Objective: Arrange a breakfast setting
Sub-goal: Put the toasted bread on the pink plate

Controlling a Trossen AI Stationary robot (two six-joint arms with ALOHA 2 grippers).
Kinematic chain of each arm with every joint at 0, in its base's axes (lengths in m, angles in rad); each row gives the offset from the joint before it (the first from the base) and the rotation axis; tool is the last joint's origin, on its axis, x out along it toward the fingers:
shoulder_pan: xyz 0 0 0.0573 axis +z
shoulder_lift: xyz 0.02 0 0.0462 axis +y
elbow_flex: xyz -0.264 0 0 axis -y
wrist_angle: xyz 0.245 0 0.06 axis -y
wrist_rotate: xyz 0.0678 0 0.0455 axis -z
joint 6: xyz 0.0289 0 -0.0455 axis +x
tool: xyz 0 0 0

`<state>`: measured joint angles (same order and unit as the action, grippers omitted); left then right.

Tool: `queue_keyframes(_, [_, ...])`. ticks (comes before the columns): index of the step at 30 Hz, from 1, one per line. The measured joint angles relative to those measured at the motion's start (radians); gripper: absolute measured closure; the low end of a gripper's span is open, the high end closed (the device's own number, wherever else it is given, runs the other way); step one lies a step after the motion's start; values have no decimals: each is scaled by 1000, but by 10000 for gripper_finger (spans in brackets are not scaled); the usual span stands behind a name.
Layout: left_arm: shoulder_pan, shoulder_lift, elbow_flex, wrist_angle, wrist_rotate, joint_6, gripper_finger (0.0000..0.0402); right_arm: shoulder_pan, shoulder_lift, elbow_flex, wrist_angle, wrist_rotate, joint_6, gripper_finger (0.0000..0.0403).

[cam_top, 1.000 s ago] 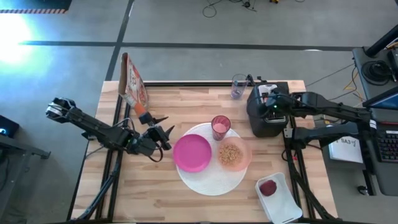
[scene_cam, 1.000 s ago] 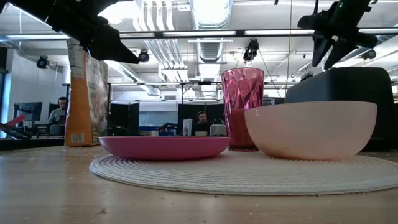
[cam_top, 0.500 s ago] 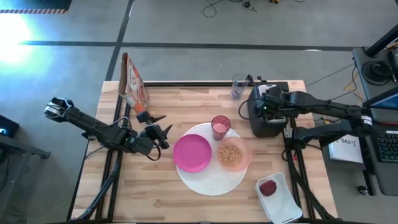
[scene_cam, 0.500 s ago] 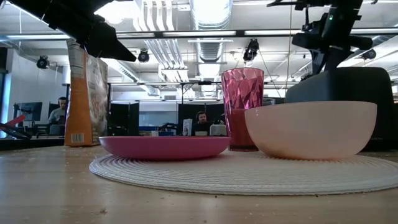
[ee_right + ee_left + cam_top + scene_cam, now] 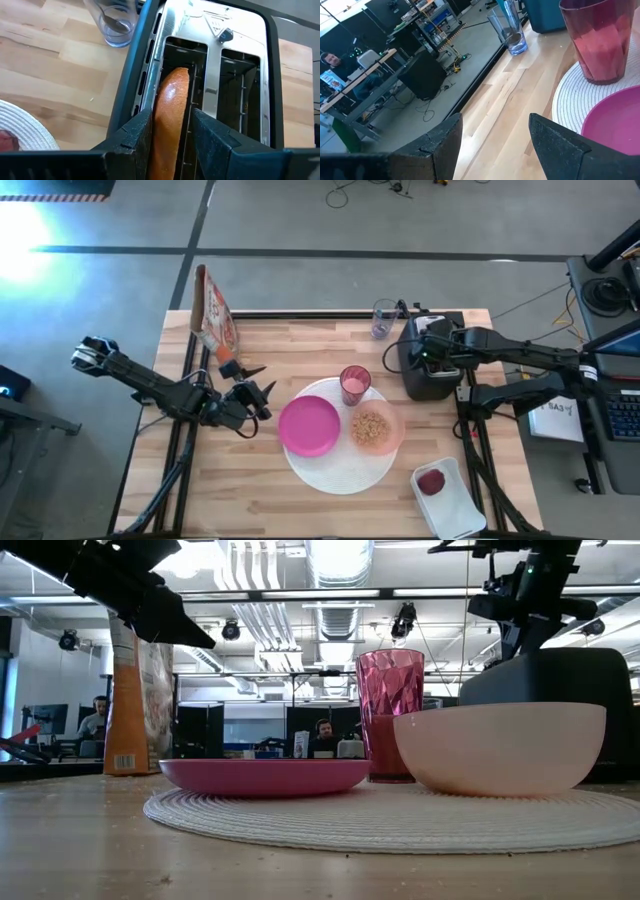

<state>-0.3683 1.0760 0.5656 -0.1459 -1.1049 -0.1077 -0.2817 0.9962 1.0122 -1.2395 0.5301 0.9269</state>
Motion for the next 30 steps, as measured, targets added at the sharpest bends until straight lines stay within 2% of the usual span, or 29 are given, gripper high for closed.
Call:
queue_keyframes(15, [0, -7, -4, 2, 0, -2, 189, 0, 24, -2, -42, -2, 39, 283])
queue_keyframes(30, [0, -7, -5, 0, -1, -6, 189, -1, 61, -3, -39, -9, 19, 341])
